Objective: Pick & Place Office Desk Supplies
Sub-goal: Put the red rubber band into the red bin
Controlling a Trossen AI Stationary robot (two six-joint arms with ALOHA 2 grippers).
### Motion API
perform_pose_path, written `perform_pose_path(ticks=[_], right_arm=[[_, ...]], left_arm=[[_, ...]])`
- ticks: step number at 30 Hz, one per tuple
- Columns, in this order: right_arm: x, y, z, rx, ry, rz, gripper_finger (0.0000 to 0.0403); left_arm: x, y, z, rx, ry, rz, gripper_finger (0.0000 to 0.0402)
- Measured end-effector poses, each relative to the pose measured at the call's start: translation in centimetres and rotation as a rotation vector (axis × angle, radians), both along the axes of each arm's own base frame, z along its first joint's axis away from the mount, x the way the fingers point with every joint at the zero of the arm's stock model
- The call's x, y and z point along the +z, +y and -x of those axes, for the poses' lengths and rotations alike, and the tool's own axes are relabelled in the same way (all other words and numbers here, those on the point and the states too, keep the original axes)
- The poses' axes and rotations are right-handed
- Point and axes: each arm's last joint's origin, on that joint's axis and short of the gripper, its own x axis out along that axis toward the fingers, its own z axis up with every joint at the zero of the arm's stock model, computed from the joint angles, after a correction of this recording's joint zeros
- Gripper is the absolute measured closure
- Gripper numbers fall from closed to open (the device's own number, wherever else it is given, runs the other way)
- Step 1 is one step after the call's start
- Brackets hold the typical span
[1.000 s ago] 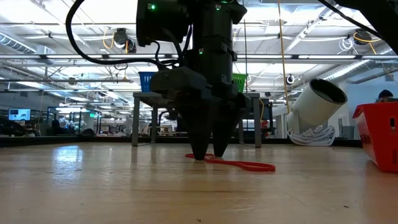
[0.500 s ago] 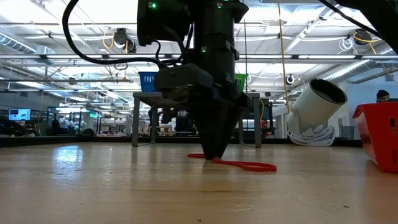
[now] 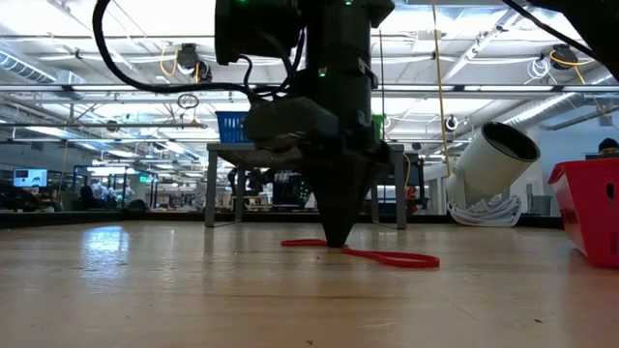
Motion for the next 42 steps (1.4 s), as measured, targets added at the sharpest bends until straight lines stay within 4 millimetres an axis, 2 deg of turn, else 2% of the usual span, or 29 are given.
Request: perform_pose_path(ticks=[4, 12, 17, 22, 25, 28, 32, 36, 42], right_arm=[[0.9, 0.3, 0.4, -0.008, -0.010, 0.045, 0.0402], [7.2, 0.9, 2.3, -0.072, -0.154, 0.112, 0.0403], [12.4, 1.1, 4.5, -0.140, -0.269, 0.101, 0.0403], [16.9, 1.8, 7.8, -0.193, -0.357, 0.109, 0.0403], [19.5, 2.1, 10.8, -0.240, -0.377, 0.116, 0.0403], [21.1, 2.5, 13.4, -0.277, -0.356, 0.112, 0.0403], [22.1, 3.4, 16.1, -0.293, -0.297, 0.114, 0.0403], [22.1, 4.7, 17.4, -0.281, -0.238, 0.080, 0.0403], [19.9, 6.4, 18.2, -0.272, -0.172, 0.084, 0.0403]], left_arm=[[0.0, 0.0, 0.0, 0.000, 0.002, -0.002, 0.0261], [0.0, 0.0, 0.0, 0.001, 0.000, -0.005, 0.0261], [0.0, 0.0, 0.0, 0.001, -0.001, 0.000, 0.0261], [0.0, 0.0, 0.0, 0.000, -0.001, 0.004, 0.0261], [0.0, 0.0, 0.0, 0.000, 0.000, 0.004, 0.0261], [0.0, 0.0, 0.0, -0.001, 0.000, 0.005, 0.0261], [0.0, 0.0, 0.0, -0.001, 0.000, 0.007, 0.0261], [0.0, 0.0, 0.0, -0.001, 0.000, 0.011, 0.0261], [0.0, 0.0, 0.0, -0.001, 0.005, 0.034, 0.0261]])
